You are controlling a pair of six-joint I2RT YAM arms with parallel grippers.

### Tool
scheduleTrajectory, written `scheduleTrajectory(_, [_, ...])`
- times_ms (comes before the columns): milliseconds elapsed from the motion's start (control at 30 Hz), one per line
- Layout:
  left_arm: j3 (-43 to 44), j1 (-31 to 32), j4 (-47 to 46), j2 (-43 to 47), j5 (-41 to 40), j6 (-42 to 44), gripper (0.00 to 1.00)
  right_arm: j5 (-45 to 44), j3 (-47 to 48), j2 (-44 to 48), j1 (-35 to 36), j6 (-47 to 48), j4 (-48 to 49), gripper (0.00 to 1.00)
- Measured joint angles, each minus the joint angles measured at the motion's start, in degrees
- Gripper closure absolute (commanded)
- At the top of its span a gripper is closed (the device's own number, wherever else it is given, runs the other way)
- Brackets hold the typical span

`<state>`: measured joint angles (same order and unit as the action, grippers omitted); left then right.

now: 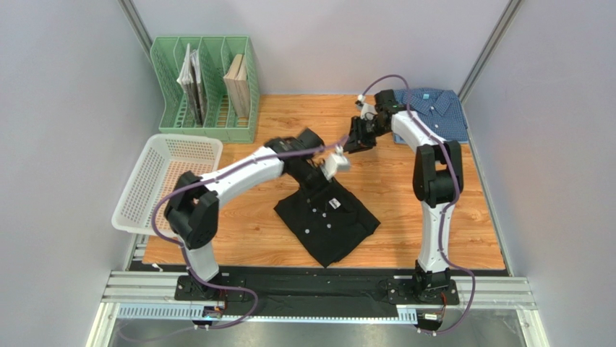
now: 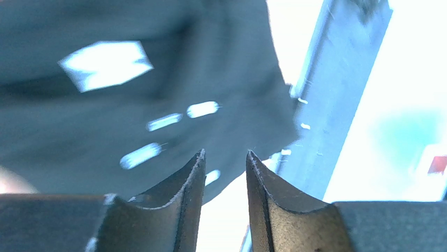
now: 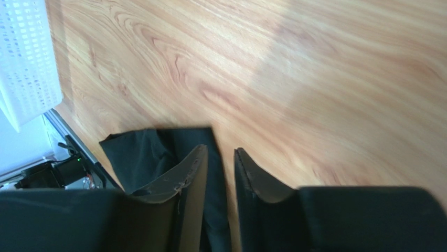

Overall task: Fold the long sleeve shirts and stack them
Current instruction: Fold the shirt

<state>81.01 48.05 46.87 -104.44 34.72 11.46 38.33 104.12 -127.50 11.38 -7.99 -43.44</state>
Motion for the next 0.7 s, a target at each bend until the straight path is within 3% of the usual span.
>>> scheduleTrajectory(67, [2.89,-5.84,0.59,2.58,-0.44,1.07,0.58,-0.83,-1.84,3.67,-2.01,2.99,-2.19,0.59])
scheduleTrajectory(200, [7.87,-13.49,0.42,1.29,-5.64,5.11,0.57,-2.43,-12.41,14.75,-6.47,9.07,-7.37,0.41])
scheduleTrajectory(300, [7.5,-14.43,1.11,-3.23,-8.09,7.26,0.57,-2.36,-20.74,21.18,-7.23,13.31,-12.74,0.4])
scheduleTrajectory(367, [6.45,-14.69,1.46,-6.14,-8.59,7.98,0.6,-2.29,-24.44,22.67,-6.36,15.74,-16.11,0.44])
scheduleTrajectory(533, [1.44,-15.52,1.97,-8.94,-9.6,8.2,0.7,-2.93,-31.56,22.56,-3.87,21.4,-21.33,0.7])
scheduleTrajectory(700, [-3.56,-16.06,1.11,-8.52,-7.67,7.58,0.81,-3.15,-30.08,18.6,-2.19,24.44,-22.51,0.9])
